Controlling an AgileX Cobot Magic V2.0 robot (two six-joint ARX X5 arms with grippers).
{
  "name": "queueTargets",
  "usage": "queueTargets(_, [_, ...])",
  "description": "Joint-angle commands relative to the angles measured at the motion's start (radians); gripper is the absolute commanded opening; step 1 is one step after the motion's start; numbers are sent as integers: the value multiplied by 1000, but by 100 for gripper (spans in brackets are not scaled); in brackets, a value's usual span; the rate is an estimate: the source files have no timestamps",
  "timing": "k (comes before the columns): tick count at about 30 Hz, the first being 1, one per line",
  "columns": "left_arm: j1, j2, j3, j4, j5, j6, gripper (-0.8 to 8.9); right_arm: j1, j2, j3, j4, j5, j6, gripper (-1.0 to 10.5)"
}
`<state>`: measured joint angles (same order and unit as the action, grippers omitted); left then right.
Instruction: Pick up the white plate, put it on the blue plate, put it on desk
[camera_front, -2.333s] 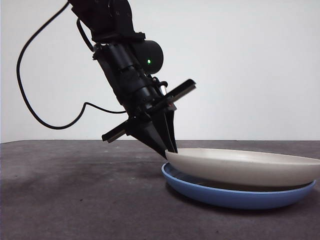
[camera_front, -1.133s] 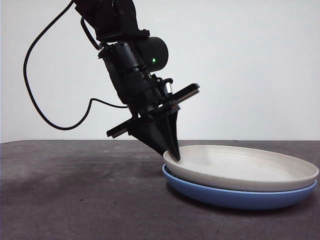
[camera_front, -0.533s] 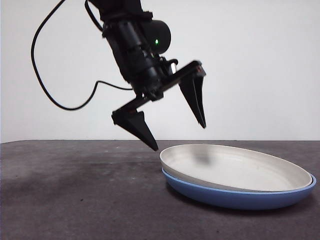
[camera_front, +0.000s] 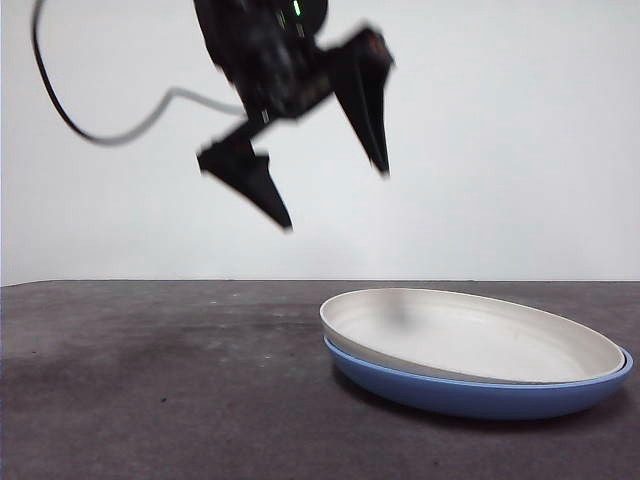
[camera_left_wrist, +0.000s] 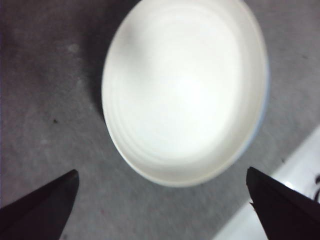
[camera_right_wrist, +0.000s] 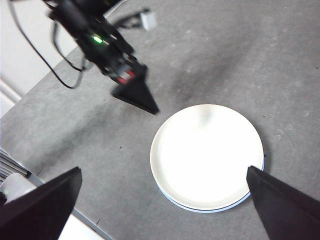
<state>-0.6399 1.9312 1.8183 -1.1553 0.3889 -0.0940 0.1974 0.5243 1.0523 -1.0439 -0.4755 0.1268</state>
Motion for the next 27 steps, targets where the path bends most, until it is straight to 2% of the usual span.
queueTargets(1, [-13,-65,35,-38,3,59,630,3,3,18,2,6,-4,545])
queueTargets(9, [-13,-312,33,-221,3,162,630,3,4,18,-3,13,60,545])
queueTargets(14, [-13,-491,-8,-203,3,196,630,3,14,17,-8,32,105,545])
queueTargets(27, [-13,-874,-277,-117,3,248,630,3,84,17,-36,39,151,545])
